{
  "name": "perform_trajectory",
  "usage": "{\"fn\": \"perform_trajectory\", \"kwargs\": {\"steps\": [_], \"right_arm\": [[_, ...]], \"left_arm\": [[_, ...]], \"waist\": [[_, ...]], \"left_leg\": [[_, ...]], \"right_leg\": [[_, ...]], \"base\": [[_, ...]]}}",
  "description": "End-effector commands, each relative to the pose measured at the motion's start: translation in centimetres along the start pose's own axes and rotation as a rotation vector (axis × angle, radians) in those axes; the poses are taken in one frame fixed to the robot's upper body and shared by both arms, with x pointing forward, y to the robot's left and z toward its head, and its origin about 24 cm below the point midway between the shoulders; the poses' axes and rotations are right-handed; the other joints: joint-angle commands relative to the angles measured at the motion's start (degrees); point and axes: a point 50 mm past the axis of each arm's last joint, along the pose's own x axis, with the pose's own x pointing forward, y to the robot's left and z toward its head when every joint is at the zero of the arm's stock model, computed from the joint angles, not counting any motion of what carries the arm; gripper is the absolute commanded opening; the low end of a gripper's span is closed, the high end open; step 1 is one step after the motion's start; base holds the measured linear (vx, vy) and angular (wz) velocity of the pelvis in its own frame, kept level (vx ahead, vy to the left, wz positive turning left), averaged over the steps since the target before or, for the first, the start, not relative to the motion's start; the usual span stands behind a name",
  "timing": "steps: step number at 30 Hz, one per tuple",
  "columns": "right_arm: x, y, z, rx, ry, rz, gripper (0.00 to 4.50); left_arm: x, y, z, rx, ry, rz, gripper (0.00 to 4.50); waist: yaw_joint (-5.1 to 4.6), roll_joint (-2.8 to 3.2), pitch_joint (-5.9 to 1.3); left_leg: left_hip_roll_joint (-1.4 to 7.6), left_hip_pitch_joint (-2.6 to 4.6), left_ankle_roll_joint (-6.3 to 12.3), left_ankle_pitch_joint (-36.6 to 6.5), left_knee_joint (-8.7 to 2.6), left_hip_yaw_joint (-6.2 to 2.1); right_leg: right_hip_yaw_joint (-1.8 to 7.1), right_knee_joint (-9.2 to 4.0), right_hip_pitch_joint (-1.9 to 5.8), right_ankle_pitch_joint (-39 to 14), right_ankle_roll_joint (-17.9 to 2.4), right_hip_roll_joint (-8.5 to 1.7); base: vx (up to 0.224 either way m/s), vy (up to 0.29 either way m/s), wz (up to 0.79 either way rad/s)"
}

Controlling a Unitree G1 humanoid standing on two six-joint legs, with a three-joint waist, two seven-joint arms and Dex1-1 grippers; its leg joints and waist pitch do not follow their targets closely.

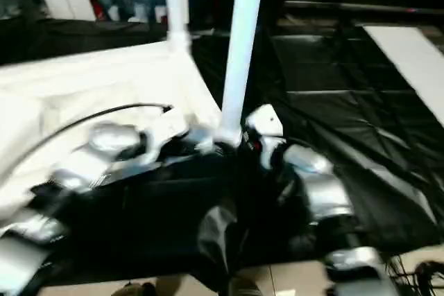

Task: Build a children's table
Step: Rotate leg to tighten

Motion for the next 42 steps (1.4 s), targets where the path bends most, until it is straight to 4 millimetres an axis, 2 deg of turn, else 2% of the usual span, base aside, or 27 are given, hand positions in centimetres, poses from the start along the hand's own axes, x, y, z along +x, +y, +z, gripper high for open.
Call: {"fn": "perform_trajectory", "kwargs": {"steps": [1,4,6,8,10,13,15,16,19,22,27,30,31,32,34,35,36,37,39,42], "right_arm": [[-0.4,0.7,0.3,-0.002,-0.013,0.089,3.91],[-0.5,1.4,0.4,0.016,-0.02,0.176,3.91],[-0.5,1.7,0.3,0.016,-0.009,0.214,3.91],[-0.5,1.8,0.2,0.015,-0.003,0.228,3.91],[-0.6,1.9,-0.2,0.003,0.023,0.245,3.75],[-0.7,1.8,-0.3,-0.001,0.034,0.244,3.58],[-0.7,1.8,-0.3,-0.005,0.038,0.239,3.39],[-0.7,1.7,-0.3,-0.006,0.041,0.235,3.15],[-0.7,1.6,-0.3,-0.004,0.041,0.229,3.05],[-0.7,1.6,-0.4,-0.006,0.045,0.232,2.74],[-0.5,1.7,-0.7,0.008,0.044,0.209,2.67],[-0.2,1.3,-1.0,0.041,0.047,0.133,2.66],[0.3,0.4,-1.7,0.09,0.055,-0.035,2.66],[0.5,0.1,-2.0,0.107,0.059,-0.099,2.66],[0.9,-0.3,-2.5,0.171,0.052,-0.232,2.66],[1.2,-0.5,-2.7,0.227,0.04,-0.319,2.66],[1.4,-0.6,-2.9,0.263,0.036,-0.372,2.65],[1.6,-0.6,-3.1,0.297,0.036,-0.441,2.65],[2.1,-0.6,-3.5,0.344,0.047,-0.555,2.65],[3.0,-0.1,-3.4,0.358,0.044,-0.642,2.65]], "left_arm": [[1.1,-2.0,-0.7,-0.016,0.016,-0.148,0.0],[0.9,-2.3,-0.5,-0.01,0.006,-0.177,0.0],[0.8,-2.3,-0.5,-0.008,0.004,-0.182,0.0],[0.8,-2.4,-0.5,-0.007,0.003,-0.183,0.0],[0.7,-2.3,-0.5,-0.006,0.005,-0.181,0.0],[0.6,-2.2,-0.6,-0.008,0.007,-0.173,0.0],[0.6,-2.1,-0.6,-0.009,0.008,-0.171,0.0],[0.5,-2.1,-0.6,-0.01,0.009,-0.169,0.0],[0.5,-2.1,-0.6,-0.011,0.01,-0.167,0.0],[0.5,-2.1,-0.6,-0.013,0.012,-0.167,0.0],[0.5,-2.0,-0.8,-0.023,0.019,-0.15,0.0],[0.8,-1.7,-0.9,-0.044,0.018,-0.116,0.0],[1.4,-1.0,-1.0,-0.071,0.013,-0.023,0.0],[1.6,-0.7,-1.0,-0.081,0.011,0.011,0.0],[2.3,-0.2,-1.1,-0.119,0.019,0.09,0.0],[2.7,0.2,-1.3,-0.152,0.033,0.144,0.0],[3.0,0.3,-1.3,-0.169,0.039,0.172,0.0],[3.4,0.6,-1.3,-0.197,0.049,0.217,0.0],[4.0,1.0,-1.3,-0.241,0.068,0.286,0.0],[4.6,1.4,-1.2,-0.262,0.097,0.347,0.0]], "waist": [[0.22,-0.24,-4.21],[0.67,-0.14,-3.87],[0.71,-0.15,-3.58],[0.77,-0.19,-3.36],[0.76,-0.27,-3.32],[0.76,-0.34,-3.43],[0.77,-0.44,-3.51],[0.8,-0.45,-3.56],[0.84,-0.43,-3.61],[0.84,-0.43,-3.62],[0.86,-0.41,-3.62],[0.76,-0.33,-3.45],[0.62,-0.23,-3.29],[0.44,-0.32,-3.09],[0.37,-0.31,-3.25],[0.26,-0.34,-3.17],[0.24,-0.22,-3.03],[0.1,-0.35,-3.15],[0.01,-0.26,-3.18],[-0.18,-0.27,-3.26]], "left_leg": [[2.72,0.4,11.51,1.43,-1.92,-0.46],[3.1,0.71,10.48,-1.72,-2.22,-0.54],[3.17,0.88,8.72,-4.75,-2.49,-0.58],[3.12,0.98,6.16,-8.31,-2.71,-0.66],[3.04,0.94,4.89,-9.55,-2.76,-0.76],[2.91,0.81,4.33,-9.06,-2.7,-0.82],[2.81,0.71,4.56,-8.12,-2.59,-0.77],[2.74,0.65,4.86,-7.58,-2.53,-0.75],[2.71,0.65,5.44,-6.87,-2.45,-0.7],[2.72,0.58,5.61,-6.76,-2.46,-0.75],[2.67,0.59,5.43,-7.11,-2.42,-0.72],[2.72,0.66,4.86,-8.27,-2.54,-0.75],[2.64,0.6,4.24,-9.16,-2.62,-0.8],[2.49,0.72,2.96,-11.06,-2.74,-0.88],[2.41,0.81,1.51,-12.23,-2.86,-1.14],[2.45,0.72,1.31,-12.42,-2.92,-1.16],[2.45,0.93,1.15,-13.6,-3.01,-1.13],[2.45,0.77,0.97,-13.91,-3.09,-1.27],[2.43,0.85,0.9,-13.89,-3.14,-1.23],[2.25,0.73,0.79,-14.01,-3.08,-1.2]], "right_leg": [[2.41,-1.33,4.18,8.53,-18.36,-3.88],[2.29,-1.89,4.14,1.91,-17.89,-4.01],[2.25,-2.56,3.85,-4.18,-16.92,-4.04],[2.38,-3.23,3.68,-10.87,-15.14,-4.07],[2.5,-3.41,3.59,-13.48,-13.84,-4.09],[2.61,-3.31,3.58,-13.56,-12.89,-4.03],[2.63,-3.18,3.63,-12.14,-12.89,-3.95],[2.64,-3.1,3.69,-11.35,-12.99,-3.95],[2.59,-2.95,3.68,-9.79,-13.42,-3.88],[2.55,-2.93,3.75,-9.95,-13.44,-3.92],[2.55,-3.02,3.74,-10.44,-13.43,-3.89],[2.51,-3.26,3.55,-12.5,-13.03,-3.86],[2.51,-3.49,3.43,-14.48,-12.59,-3.84],[2.44,-3.99,3.21,-18.79,-11.52,-3.84],[2.4,-4.31,3.19,-22.97,-10.02,-3.98],[2.45,-4.34,3.18,-23.15,-9.68,-3.95],[2.53,-4.65,2.81,-24.25,-9.18,-3.87],[2.5,-4.55,3.0,-24.48,-8.77,-3.9],[2.54,-4.61,2.78,-23.79,-8.48,-3.84],[2.56,-4.59,2.77,-22.36,-8.47,-3.8]], "base": [[0.0,0.0,0.0],[0.0,0.0,0.0],[0.0,0.0,0.0],[0.0,0.0,0.0],[0.0,0.0,0.0],[0.0,0.0,0.0],[0.0,0.0,0.0],[0.0,0.0,0.0],[0.0,0.0,0.0],[0.0,0.0,0.0],[0.0,0.0,0.0],[0.0,0.0,0.0],[0.0,0.0,0.0],[0.0,0.0,0.0],[0.0,0.0,0.0],[0.0,0.0,0.0],[0.0,0.0,0.0],[0.0,0.0,0.0],[0.0,0.0,0.0],[0.0,0.0,0.0]]}}
